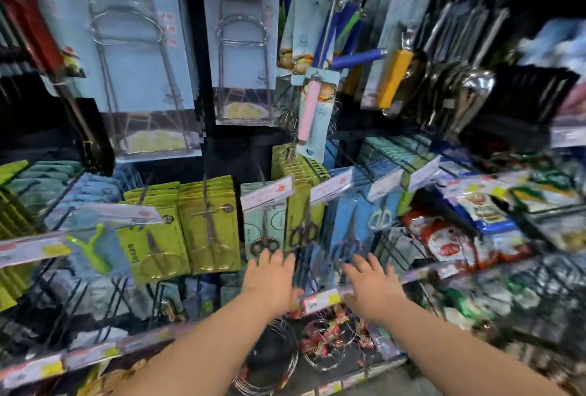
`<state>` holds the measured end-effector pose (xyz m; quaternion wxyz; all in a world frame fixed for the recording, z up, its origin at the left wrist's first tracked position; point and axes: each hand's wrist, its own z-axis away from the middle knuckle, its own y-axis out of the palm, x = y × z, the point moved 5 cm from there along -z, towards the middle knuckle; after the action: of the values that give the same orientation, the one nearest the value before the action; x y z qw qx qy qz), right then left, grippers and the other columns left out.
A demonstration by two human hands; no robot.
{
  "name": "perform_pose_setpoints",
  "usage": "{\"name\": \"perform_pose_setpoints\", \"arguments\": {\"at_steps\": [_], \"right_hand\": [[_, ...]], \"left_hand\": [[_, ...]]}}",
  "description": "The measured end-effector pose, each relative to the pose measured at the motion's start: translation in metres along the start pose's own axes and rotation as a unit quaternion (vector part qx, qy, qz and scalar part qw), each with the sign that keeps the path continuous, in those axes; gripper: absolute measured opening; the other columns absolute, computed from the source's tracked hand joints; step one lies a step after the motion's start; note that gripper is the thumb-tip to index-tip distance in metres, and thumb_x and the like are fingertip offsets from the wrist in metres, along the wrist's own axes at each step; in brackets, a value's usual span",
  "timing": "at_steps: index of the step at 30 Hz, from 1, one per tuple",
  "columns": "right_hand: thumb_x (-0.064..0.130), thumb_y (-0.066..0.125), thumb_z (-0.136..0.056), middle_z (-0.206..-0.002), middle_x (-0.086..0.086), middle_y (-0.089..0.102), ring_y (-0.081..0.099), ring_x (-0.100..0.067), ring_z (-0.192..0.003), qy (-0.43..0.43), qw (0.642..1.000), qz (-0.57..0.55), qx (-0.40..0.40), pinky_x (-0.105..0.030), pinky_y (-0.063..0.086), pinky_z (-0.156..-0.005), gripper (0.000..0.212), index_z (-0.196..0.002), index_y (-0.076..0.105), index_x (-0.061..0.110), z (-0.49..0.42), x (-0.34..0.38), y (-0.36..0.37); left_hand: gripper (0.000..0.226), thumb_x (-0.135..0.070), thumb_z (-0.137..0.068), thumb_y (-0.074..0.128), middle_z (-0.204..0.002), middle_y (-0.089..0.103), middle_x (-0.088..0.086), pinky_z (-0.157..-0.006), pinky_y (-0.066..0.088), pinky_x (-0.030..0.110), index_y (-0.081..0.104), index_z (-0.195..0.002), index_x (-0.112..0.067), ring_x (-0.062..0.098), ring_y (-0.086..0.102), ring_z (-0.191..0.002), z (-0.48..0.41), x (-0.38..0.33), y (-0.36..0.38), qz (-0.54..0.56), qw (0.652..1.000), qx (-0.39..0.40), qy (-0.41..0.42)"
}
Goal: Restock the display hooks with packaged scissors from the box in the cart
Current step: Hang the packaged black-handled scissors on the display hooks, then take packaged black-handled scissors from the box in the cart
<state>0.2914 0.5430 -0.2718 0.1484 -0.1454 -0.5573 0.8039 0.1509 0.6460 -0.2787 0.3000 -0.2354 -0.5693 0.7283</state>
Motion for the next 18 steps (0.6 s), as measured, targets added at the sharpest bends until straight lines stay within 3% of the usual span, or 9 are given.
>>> {"name": "perform_pose_setpoints", "arguments": {"at_steps": [9,18], "right_hand": [[0.053,0.034,-0.095,-0.159,-0.003,0.009,0.004,-0.030,-0.146,0.136,0.991,-0.019,0.013,-0.051,0.014,-0.115,0.064,-0.149,0.015,0.025,0.099,-0.085,0.046],[0.043,0.043,-0.093,-0.160,-0.003,0.006,0.000,-0.030,-0.147,0.218,0.971,-0.097,-0.008,-0.053,0.009,-0.116,0.064,-0.149,0.016,0.025,0.207,-0.209,0.090]], "left_hand": [[0.075,-0.052,-0.093,0.043,-0.158,0.017,0.009,-0.117,0.015,0.049,0.013,-0.151,-0.016,0.033,0.011,-0.146,0.021,-0.117,0.023,0.001,0.991,0.024,0.133],[0.074,-0.052,-0.091,0.047,-0.152,0.027,0.006,-0.112,0.023,0.046,0.019,-0.149,-0.018,0.030,0.022,-0.140,0.057,-0.281,0.017,-0.016,0.973,0.014,0.230]]}}
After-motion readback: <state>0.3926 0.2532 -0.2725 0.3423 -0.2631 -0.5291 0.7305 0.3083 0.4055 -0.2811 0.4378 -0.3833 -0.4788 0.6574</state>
